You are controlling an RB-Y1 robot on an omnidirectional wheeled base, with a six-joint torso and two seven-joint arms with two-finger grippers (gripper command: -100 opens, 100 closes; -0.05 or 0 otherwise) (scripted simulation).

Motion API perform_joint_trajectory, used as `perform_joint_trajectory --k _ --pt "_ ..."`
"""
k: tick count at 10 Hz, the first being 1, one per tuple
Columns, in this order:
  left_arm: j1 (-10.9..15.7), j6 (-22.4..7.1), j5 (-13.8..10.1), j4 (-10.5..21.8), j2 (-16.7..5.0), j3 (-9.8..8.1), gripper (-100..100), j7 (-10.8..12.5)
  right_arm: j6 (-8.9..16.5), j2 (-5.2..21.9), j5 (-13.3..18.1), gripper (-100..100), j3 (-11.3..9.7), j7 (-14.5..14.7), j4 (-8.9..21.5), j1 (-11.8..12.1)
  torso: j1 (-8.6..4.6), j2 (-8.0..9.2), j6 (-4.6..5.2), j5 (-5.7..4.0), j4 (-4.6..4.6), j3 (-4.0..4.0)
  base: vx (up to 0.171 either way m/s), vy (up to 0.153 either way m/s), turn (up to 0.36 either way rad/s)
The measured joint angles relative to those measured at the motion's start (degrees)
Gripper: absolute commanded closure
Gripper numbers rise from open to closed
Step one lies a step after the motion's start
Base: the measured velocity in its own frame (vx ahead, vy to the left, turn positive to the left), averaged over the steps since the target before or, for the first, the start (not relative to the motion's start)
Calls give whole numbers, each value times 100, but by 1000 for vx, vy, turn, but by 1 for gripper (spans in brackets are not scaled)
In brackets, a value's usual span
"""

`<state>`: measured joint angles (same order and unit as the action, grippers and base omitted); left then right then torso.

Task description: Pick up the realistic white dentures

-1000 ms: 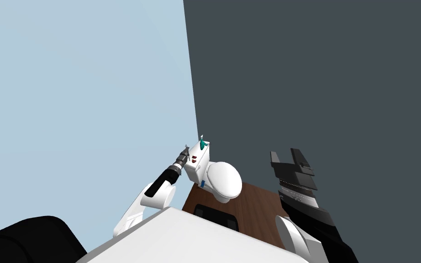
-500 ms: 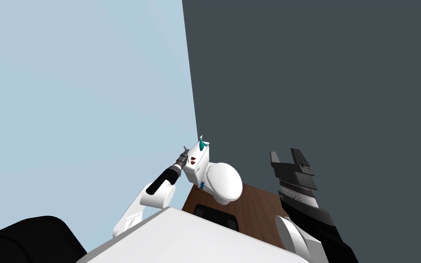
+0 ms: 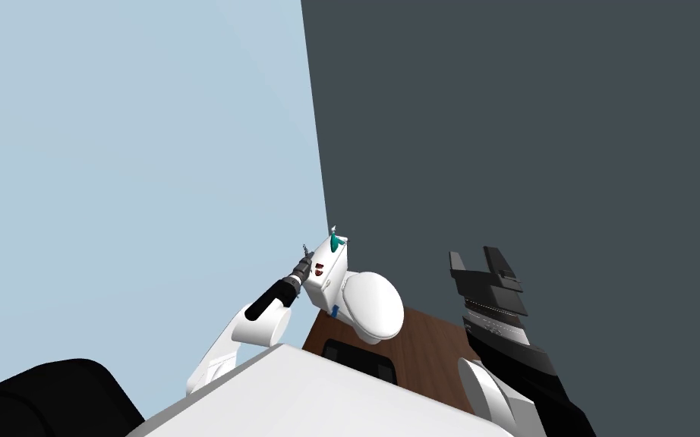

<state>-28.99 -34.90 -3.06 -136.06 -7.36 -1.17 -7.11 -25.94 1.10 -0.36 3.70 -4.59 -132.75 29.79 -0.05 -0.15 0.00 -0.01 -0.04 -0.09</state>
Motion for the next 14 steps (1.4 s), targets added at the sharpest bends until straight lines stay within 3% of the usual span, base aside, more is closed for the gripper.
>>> perform_joint_trajectory --k 6,13,14 --pt "39 -891 -126 45 22 -115 -100 -59 0 0 0 0 0 0 0 0 1 0 0 0 0 0 48 -10 8" --pt "22 -1837 -221 -19 304 -196 -100 -125 0 0 0 0 0 0 0 0 3 3 0 0 0 1 36 -8 7" --pt "23 -1864 -224 -19 310 -198 0 -126 0 0 0 0 0 0 0 0 5 10 0 1 1 5 0 0 0"
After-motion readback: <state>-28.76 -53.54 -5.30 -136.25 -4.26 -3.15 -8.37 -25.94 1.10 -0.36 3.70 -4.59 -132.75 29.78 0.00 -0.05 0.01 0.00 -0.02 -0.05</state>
